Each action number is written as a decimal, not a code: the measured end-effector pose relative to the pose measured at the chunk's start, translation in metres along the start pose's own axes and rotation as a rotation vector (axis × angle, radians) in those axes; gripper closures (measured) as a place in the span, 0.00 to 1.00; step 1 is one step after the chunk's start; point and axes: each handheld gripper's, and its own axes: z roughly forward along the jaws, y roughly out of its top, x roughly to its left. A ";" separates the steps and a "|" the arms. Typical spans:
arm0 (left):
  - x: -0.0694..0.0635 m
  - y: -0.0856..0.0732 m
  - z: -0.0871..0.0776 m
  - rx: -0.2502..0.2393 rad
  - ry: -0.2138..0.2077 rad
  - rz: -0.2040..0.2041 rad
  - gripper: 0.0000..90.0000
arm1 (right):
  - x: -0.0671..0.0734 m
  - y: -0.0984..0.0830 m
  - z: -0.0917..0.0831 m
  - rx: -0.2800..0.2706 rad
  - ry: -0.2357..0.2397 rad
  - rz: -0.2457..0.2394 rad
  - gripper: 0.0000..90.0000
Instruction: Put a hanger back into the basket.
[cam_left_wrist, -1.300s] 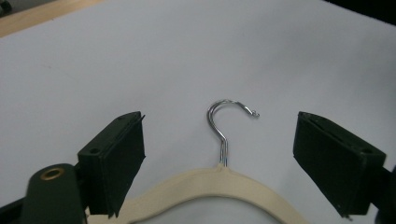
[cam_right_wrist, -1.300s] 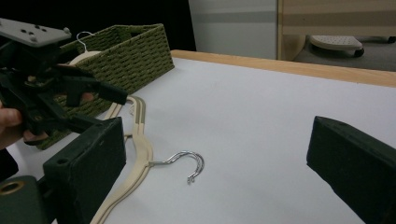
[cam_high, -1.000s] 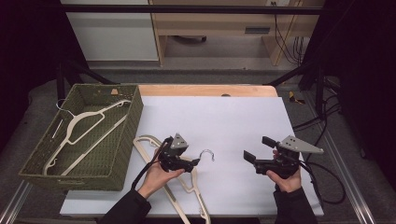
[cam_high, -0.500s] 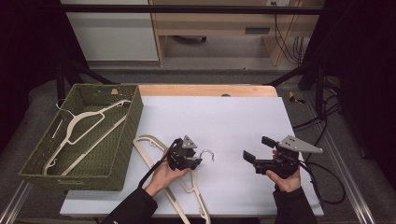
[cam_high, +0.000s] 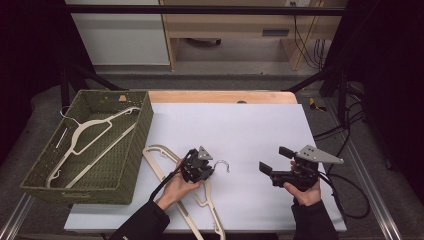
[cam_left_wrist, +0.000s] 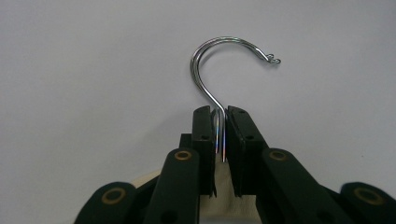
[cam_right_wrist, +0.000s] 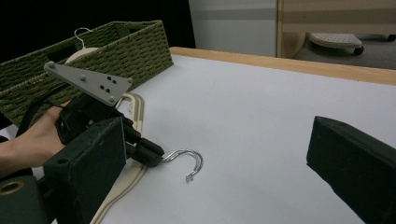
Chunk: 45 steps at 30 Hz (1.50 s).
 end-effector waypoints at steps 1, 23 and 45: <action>0.000 0.001 0.001 0.003 0.003 0.001 0.91 | 0.000 0.000 0.000 -0.001 0.001 0.001 0.06; -0.003 0.006 -0.029 -0.085 -0.020 0.010 0.98 | 0.009 -0.005 0.014 0.047 0.025 -0.013 0.06; -0.007 0.003 -0.076 -0.228 -0.004 0.005 0.98 | 0.055 -0.012 0.056 0.149 0.175 -0.010 0.14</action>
